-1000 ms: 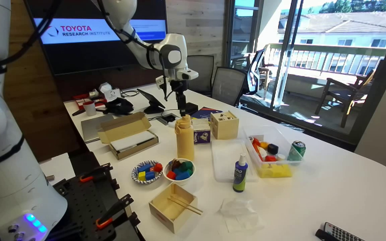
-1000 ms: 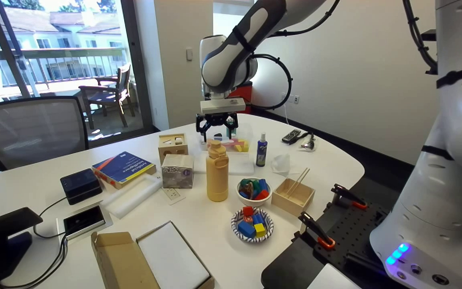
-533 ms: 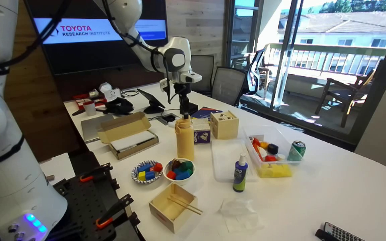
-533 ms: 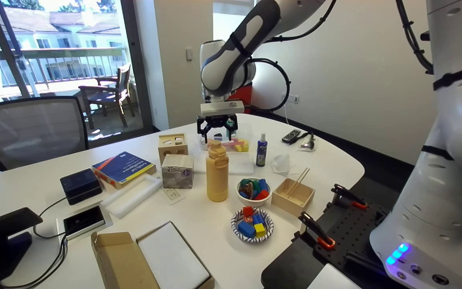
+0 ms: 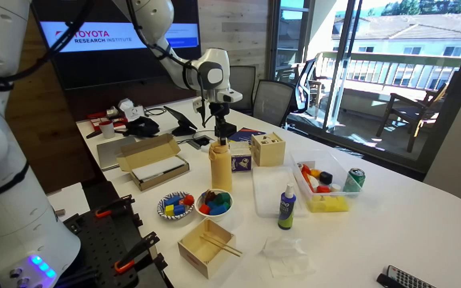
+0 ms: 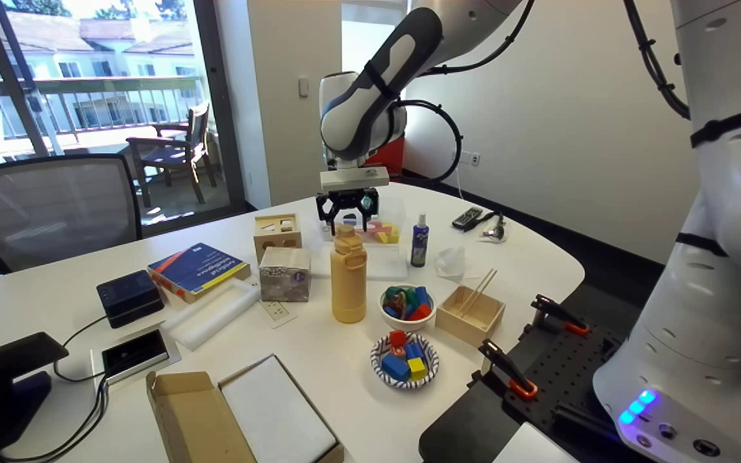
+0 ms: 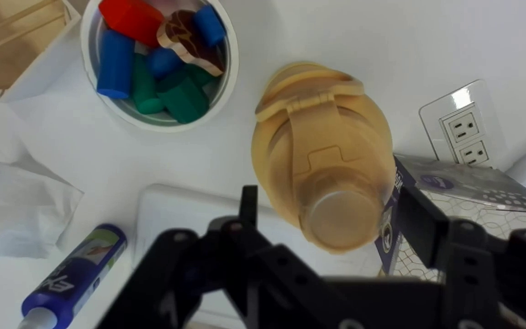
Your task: Move the beige bottle forward
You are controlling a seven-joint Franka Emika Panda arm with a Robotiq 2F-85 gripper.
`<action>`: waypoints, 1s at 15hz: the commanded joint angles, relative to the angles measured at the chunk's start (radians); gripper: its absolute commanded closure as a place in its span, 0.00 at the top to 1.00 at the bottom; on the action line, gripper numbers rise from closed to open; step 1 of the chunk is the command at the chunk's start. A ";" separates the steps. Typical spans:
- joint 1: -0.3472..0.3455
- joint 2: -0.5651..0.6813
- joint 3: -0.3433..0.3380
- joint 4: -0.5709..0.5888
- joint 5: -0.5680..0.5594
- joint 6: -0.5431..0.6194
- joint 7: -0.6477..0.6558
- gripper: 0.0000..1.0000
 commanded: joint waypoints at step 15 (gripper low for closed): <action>0.047 0.006 -0.033 0.022 -0.015 0.013 -0.110 0.20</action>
